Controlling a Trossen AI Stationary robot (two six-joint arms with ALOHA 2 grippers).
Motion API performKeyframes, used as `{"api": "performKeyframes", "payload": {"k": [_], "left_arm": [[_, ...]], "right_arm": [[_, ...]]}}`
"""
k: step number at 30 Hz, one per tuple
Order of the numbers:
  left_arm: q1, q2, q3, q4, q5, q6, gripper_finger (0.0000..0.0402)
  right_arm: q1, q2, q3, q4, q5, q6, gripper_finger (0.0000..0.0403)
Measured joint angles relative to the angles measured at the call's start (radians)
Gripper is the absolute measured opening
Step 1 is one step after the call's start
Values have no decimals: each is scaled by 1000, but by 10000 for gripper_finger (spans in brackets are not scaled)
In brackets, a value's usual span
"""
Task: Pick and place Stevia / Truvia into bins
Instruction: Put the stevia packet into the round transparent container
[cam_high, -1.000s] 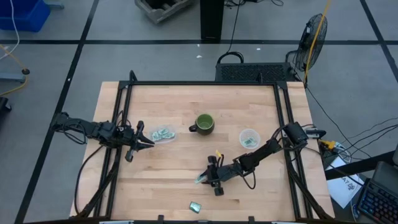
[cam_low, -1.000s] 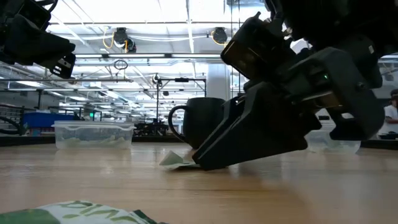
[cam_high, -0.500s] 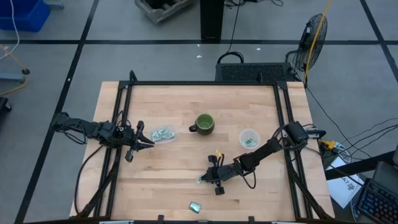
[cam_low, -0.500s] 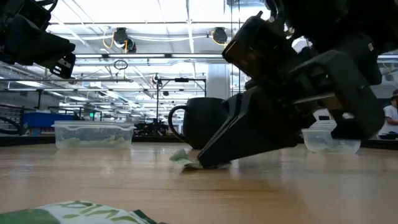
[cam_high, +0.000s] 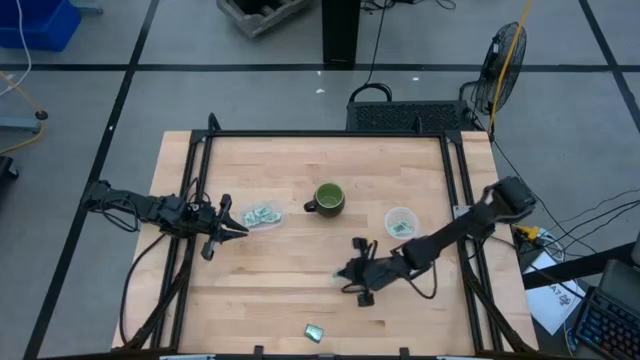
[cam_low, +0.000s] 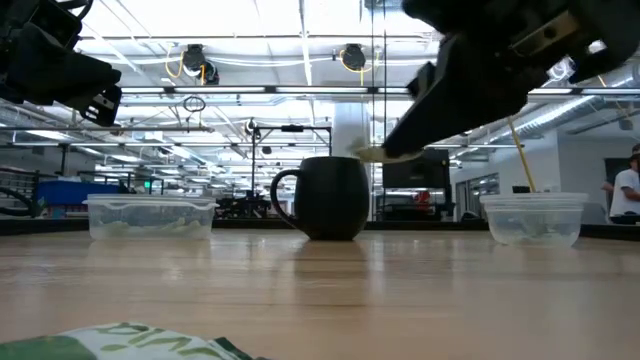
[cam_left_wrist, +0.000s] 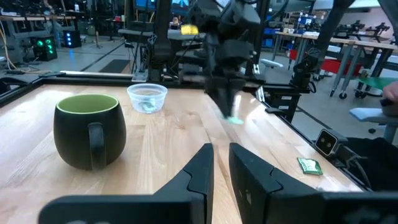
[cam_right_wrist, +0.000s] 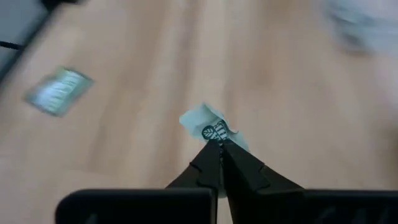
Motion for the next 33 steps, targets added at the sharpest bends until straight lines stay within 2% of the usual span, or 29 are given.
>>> {"api": "performKeyframes", "payload": {"k": [6, 14, 23, 28, 33], "left_arm": [[0, 0, 0, 0, 0, 0, 58], [0, 0, 0, 0, 0, 0, 58], [0, 0, 0, 0, 0, 0, 58], [0, 0, 0, 0, 0, 0, 58], [0, 0, 0, 0, 0, 0, 58]], "right_arm": [[48, -146, -47, -197, 300, 156, 2], [92, -361, -248, -255, 637, 439, 2], [69, -566, -510, -247, 669, 708, 2], [68, -642, -591, -247, 667, 765, 2], [67, -683, -626, -246, 566, 808, 5]]}}
